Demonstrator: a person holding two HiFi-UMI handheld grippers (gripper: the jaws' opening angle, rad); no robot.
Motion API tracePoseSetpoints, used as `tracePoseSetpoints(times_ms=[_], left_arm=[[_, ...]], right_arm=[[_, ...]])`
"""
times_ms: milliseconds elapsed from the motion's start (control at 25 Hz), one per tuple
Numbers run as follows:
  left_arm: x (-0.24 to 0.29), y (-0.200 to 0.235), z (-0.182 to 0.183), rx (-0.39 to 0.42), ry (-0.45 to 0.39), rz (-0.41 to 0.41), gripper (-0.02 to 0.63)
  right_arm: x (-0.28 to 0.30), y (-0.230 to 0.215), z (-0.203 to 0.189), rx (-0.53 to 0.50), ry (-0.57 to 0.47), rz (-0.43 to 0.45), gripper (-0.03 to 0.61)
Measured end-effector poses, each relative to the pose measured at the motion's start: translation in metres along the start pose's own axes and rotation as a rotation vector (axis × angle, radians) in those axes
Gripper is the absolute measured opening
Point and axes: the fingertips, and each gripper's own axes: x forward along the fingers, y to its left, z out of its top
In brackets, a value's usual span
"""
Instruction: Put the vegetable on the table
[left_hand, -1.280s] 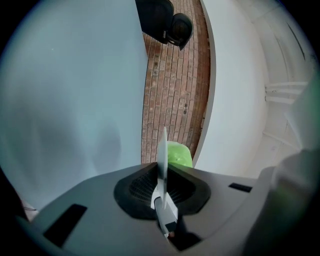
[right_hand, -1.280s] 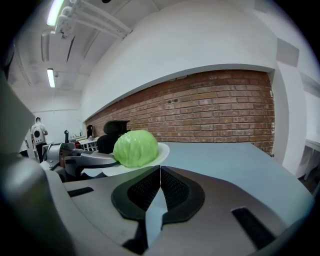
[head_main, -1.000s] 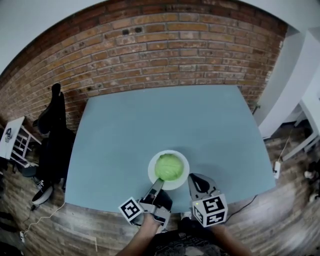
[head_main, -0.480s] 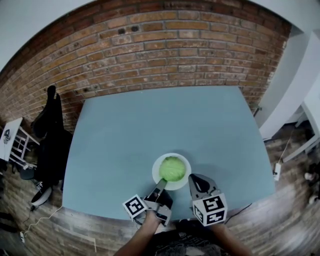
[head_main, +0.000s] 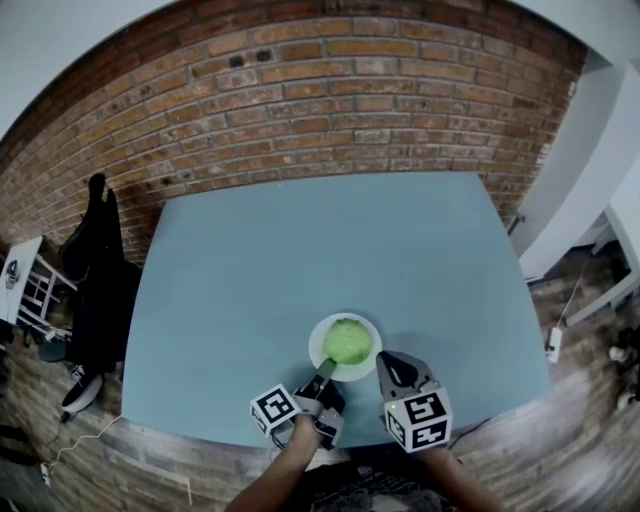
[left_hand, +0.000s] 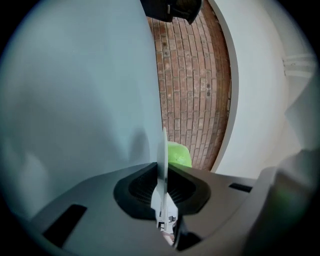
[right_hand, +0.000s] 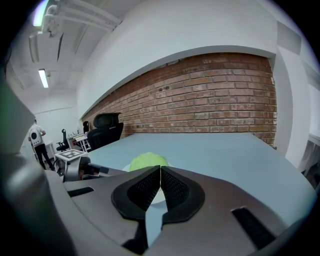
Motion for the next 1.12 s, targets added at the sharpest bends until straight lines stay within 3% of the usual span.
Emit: tracePoseSetpoints(times_ms=[520,680,1120], left_arm=[[0.014,0.024,0.000,0.032,0.032,0.119,0.032],[0.018,0.023,0.000,0.047,0.028,0.123,0.032],[0.016,0.029,0.006,0.116,0.039,0.262,0.032]], right_arm=[[0.006,-0.012,-0.011,0.022,0.027,0.000,0.009],[0.008,-0.013,-0.013,0.028,0.032,0.005,0.009],[0.012,-0.011,-0.016,0.041,0.039,0.013,0.009]])
